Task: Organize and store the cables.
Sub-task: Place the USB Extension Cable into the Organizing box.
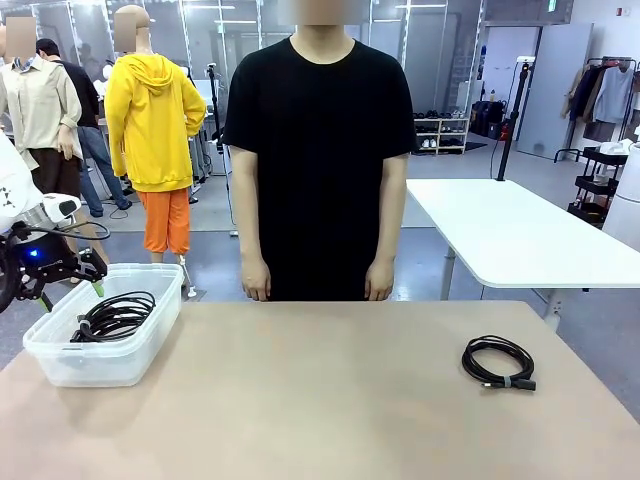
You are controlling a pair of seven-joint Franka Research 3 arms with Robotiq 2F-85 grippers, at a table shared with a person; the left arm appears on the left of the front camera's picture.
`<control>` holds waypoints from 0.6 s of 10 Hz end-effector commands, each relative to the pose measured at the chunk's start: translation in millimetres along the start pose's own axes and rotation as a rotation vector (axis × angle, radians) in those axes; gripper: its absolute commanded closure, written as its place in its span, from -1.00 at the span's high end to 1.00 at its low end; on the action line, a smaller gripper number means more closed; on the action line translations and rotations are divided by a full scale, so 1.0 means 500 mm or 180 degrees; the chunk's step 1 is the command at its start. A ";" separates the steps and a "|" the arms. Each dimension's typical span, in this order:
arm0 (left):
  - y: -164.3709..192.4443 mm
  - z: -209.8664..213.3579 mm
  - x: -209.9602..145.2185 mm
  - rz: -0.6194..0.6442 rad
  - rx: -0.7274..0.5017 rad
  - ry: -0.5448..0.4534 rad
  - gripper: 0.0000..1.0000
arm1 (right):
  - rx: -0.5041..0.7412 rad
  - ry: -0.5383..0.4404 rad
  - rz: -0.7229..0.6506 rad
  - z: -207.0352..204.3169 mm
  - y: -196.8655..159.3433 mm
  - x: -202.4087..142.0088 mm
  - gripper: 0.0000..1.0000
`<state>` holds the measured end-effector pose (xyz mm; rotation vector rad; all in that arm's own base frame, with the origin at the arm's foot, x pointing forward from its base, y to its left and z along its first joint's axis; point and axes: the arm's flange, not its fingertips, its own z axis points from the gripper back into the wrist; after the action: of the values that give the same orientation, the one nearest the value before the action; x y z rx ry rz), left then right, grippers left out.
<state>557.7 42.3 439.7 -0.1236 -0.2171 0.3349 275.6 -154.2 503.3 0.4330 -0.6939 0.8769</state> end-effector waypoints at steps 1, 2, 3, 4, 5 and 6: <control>0.002 0.000 0.001 0.0007 0.0000 -0.0008 1.00 | 0.0024 -0.0039 0.0052 0.004 -0.002 -0.001 1.00; 0.002 0.000 0.001 0.0007 0.0000 -0.0008 1.00 | 0.0024 -0.0039 0.0052 0.004 -0.002 -0.001 1.00; 0.002 0.000 0.001 0.0007 0.0000 -0.0008 1.00 | 0.0024 -0.0039 0.0052 0.004 -0.002 -0.001 1.00; 0.002 0.000 0.001 0.0007 0.0000 -0.0008 1.00 | 0.0024 -0.0039 0.0052 0.004 -0.002 -0.001 1.00; 0.000 0.000 0.000 0.0000 0.0000 0.0000 0.99 | 0.0024 -0.0039 0.0052 0.004 -0.002 -0.001 1.00; -0.038 0.020 0.006 -0.0292 -0.0023 0.0015 1.00 | 0.0024 -0.0039 0.0052 0.004 -0.002 -0.001 1.00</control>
<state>559.2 36.7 442.6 -0.1230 -0.2225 0.3084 275.6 -154.2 503.3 0.4330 -0.6939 0.8770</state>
